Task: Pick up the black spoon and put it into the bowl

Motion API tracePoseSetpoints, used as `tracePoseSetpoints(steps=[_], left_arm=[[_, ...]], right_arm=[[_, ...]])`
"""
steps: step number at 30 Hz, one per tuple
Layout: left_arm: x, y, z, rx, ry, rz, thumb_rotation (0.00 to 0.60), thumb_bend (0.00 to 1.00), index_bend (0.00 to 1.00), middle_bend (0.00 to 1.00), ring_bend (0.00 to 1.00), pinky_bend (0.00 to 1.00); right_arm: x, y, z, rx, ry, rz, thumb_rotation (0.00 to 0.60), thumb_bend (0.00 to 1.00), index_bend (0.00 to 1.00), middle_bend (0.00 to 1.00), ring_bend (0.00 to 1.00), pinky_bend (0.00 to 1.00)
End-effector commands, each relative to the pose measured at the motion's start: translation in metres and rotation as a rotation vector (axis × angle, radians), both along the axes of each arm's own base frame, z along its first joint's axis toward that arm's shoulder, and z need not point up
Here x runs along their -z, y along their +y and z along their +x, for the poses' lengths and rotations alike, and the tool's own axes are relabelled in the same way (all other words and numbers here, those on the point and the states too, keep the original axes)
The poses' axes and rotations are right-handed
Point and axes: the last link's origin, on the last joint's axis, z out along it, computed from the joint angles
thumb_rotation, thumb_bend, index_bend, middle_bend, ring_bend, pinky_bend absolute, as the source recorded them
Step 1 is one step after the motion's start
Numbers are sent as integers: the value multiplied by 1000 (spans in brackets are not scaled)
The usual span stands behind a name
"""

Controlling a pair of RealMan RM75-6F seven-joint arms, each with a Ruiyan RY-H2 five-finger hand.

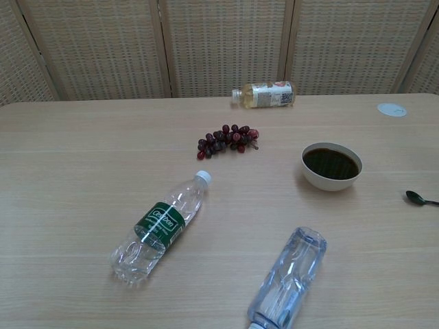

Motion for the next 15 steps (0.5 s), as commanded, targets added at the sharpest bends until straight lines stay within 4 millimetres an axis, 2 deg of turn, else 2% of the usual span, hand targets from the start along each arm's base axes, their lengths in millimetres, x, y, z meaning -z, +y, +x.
tracePoseSetpoints(steps=[1, 15], left_arm=[[0, 0, 0, -1, 2, -2, 600, 255, 0, 0, 0, 0], [4, 1, -1, -5, 0, -12, 600, 255, 0, 0, 0, 0]], right_arm=[[2, -1, -3, 7, 9, 6, 600, 823, 258, 979, 996, 996], [8, -5, -10, 27, 25, 12, 600, 823, 258, 979, 996, 996]])
